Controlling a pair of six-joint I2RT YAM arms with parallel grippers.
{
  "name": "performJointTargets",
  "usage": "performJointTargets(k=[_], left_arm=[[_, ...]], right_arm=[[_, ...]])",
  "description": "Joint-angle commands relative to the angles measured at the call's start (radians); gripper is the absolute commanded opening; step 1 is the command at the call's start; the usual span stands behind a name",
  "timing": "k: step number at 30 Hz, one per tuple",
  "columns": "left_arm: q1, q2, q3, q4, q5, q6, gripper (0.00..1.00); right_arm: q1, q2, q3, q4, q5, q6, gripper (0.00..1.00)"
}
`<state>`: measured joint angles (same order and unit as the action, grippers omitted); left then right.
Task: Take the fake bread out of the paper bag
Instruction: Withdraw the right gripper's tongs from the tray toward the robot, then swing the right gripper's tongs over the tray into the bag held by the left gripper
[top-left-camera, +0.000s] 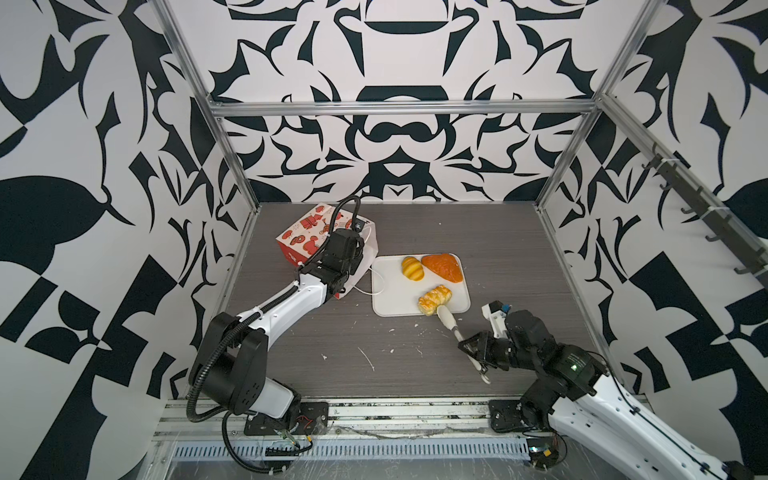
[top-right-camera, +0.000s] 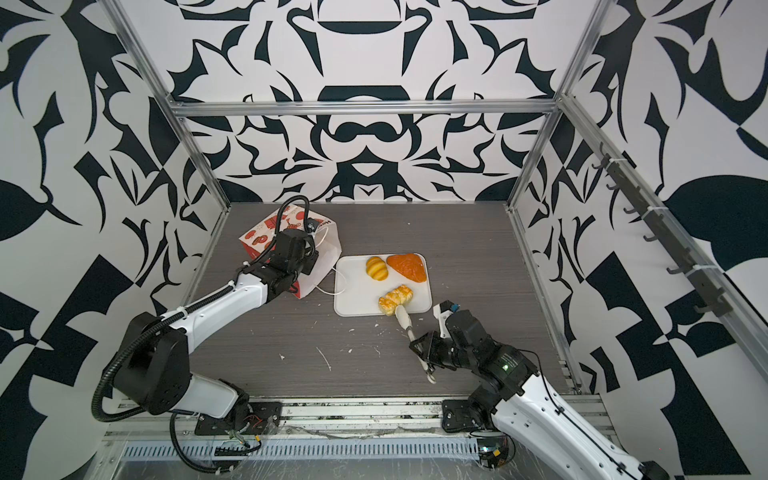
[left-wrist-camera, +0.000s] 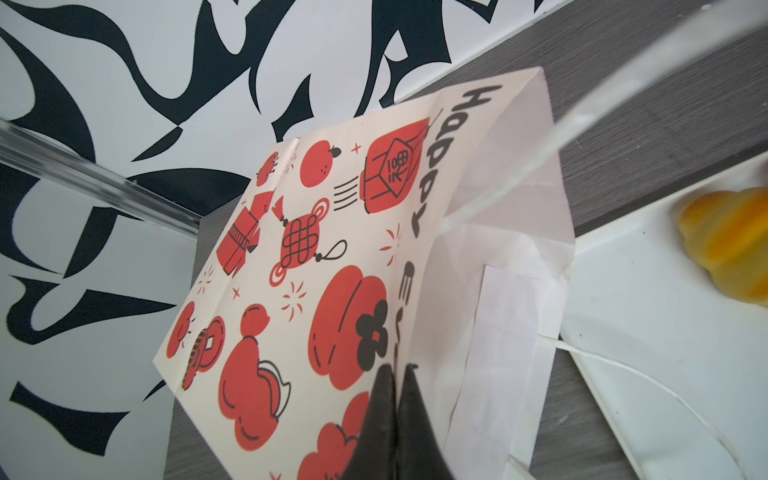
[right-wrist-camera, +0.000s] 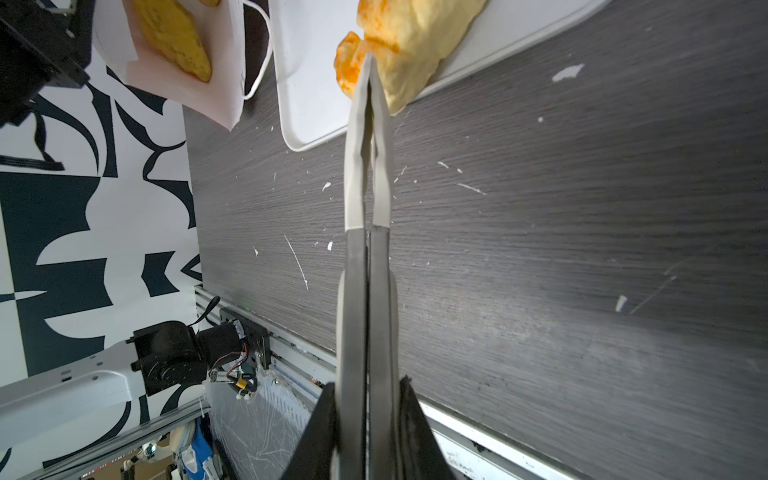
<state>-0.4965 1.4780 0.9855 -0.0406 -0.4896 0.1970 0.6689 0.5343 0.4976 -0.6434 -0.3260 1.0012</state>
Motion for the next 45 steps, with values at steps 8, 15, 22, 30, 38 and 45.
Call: performJointTargets(k=[8, 15, 22, 30, 38, 45], left_arm=[[0.004, -0.013, -0.014, 0.031, 0.011, -0.022, 0.00], [0.004, -0.013, -0.014, 0.028, 0.016, -0.025, 0.00], [0.004, -0.013, -0.018, 0.030, 0.021, -0.031, 0.00], [0.004, -0.006, -0.017, 0.033, 0.024, -0.028, 0.00], [0.004, 0.011, -0.006, 0.034, 0.030, -0.025, 0.00], [0.004, 0.018, 0.000, 0.032, 0.032, -0.025, 0.00]], right_arm=[[0.004, 0.039, -0.036, 0.090, -0.111, -0.009, 0.00], [0.004, 0.209, -0.040, 0.235, -0.125, -0.057, 0.00], [-0.001, 0.311, 0.024, 0.264, -0.123, -0.126, 0.00], [-0.035, 0.292, 0.055, 0.213, -0.112, -0.149, 0.00], [-0.097, 0.290, 0.044, 0.194, -0.126, -0.175, 0.00], [-0.157, 0.363, 0.059, 0.251, -0.185, -0.211, 0.00]])
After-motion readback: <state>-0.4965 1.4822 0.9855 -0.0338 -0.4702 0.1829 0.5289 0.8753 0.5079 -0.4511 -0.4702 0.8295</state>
